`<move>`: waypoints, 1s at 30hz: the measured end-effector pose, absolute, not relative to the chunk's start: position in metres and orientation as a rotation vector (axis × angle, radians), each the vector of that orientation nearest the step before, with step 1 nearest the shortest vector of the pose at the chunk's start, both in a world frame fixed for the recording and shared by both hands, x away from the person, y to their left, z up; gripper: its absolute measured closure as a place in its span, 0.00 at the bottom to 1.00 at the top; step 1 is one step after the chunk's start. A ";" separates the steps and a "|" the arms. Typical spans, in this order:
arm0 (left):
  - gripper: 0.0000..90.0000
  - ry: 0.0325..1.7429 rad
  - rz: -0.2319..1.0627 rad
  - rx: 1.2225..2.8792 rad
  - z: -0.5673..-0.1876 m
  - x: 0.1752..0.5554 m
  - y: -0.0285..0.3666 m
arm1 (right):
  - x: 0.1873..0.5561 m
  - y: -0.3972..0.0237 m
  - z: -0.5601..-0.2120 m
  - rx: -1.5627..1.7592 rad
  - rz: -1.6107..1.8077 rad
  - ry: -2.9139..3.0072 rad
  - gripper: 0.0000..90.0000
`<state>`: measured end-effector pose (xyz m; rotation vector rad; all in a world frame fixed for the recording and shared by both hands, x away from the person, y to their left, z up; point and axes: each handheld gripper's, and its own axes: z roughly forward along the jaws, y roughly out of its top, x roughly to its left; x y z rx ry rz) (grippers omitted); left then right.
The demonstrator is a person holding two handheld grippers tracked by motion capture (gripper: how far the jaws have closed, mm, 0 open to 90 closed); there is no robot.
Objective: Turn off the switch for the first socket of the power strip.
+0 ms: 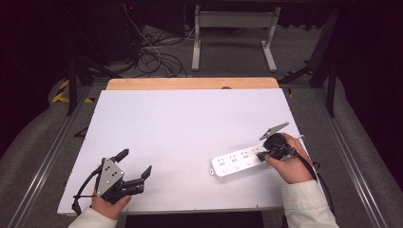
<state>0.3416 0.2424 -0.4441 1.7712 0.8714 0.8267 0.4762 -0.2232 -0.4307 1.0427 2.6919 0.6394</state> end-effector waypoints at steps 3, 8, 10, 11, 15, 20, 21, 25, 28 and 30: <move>0.14 0.871 0.826 1.772 -0.444 0.341 0.242 | 0.476 -0.222 -0.432 1.044 0.623 2.687 1.00; 0.14 0.871 0.827 1.772 -0.444 0.341 0.242 | 0.476 -0.221 -0.433 1.043 0.614 2.687 1.00; 0.14 0.870 0.826 1.772 -0.444 0.341 0.242 | 0.477 -0.222 -0.433 1.049 0.621 2.690 1.00; 0.14 0.870 0.826 1.773 -0.444 0.341 0.242 | 0.477 -0.222 -0.433 1.049 0.621 2.690 1.00; 0.14 0.870 0.826 1.773 -0.444 0.341 0.242 | 0.476 -0.222 -0.434 1.059 0.623 2.685 1.00; 0.14 0.870 0.826 1.773 -0.444 0.341 0.242 | 0.476 -0.222 -0.434 1.078 0.633 2.680 1.00; 0.14 0.870 0.826 1.773 -0.444 0.341 0.242 | 0.476 -0.223 -0.434 1.082 0.634 2.679 1.00; 0.14 0.870 0.827 1.773 -0.444 0.341 0.242 | 0.476 -0.223 -0.434 1.090 0.632 2.679 1.00; 0.14 0.870 0.826 1.773 -0.444 0.341 0.242 | 0.476 -0.222 -0.434 1.089 0.625 2.678 1.00; 0.14 0.869 0.827 1.773 -0.444 0.341 0.242 | 0.477 -0.222 -0.434 1.092 0.624 2.682 1.00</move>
